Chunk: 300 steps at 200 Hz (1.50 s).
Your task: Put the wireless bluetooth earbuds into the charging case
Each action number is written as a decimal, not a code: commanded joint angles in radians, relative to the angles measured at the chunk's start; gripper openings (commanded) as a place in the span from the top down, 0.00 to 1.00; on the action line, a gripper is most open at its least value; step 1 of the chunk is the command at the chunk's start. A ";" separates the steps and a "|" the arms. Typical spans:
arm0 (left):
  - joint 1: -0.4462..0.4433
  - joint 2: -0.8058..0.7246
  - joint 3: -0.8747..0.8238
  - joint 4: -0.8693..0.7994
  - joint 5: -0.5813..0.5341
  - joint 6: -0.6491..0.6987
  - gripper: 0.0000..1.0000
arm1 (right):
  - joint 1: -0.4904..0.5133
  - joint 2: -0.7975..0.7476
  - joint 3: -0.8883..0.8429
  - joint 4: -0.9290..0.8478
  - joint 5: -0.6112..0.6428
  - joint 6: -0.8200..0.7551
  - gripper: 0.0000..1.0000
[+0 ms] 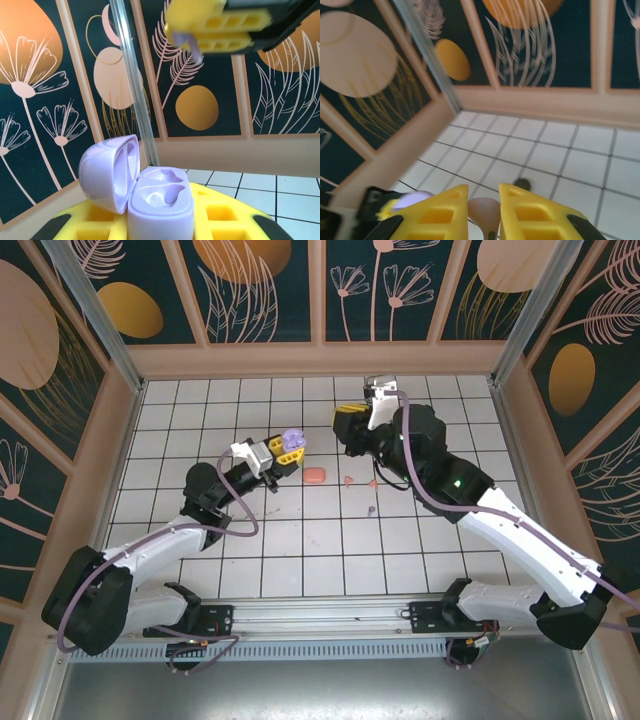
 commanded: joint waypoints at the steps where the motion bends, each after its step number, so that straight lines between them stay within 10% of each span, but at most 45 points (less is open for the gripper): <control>1: -0.008 0.023 0.051 0.022 0.038 -0.002 1.00 | 0.024 -0.022 -0.032 0.139 -0.072 -0.061 0.81; 300: -0.017 0.016 0.090 0.015 0.115 -0.060 1.00 | 0.126 0.114 -0.097 0.224 -0.003 -0.107 0.82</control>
